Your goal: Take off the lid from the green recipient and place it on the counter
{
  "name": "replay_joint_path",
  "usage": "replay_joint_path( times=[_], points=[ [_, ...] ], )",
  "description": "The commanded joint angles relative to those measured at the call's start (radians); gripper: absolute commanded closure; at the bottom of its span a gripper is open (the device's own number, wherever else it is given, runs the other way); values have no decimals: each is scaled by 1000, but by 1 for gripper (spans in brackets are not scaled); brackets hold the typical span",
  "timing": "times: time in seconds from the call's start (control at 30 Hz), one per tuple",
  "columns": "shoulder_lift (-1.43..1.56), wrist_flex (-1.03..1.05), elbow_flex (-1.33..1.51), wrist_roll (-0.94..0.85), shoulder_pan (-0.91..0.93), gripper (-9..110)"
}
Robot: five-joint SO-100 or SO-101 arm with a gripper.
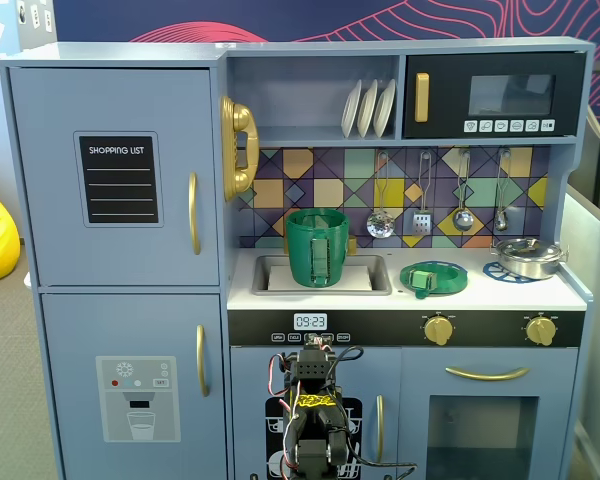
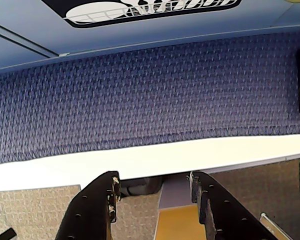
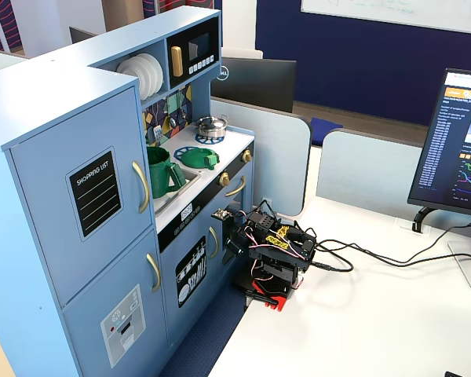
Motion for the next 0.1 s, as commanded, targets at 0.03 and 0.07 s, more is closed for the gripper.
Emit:
replay_joint_path(
  times=[0.03, 0.07],
  points=[
    [-9, 181, -5, 11, -8, 92],
    [-9, 181, -5, 11, -8, 92]
  ],
)
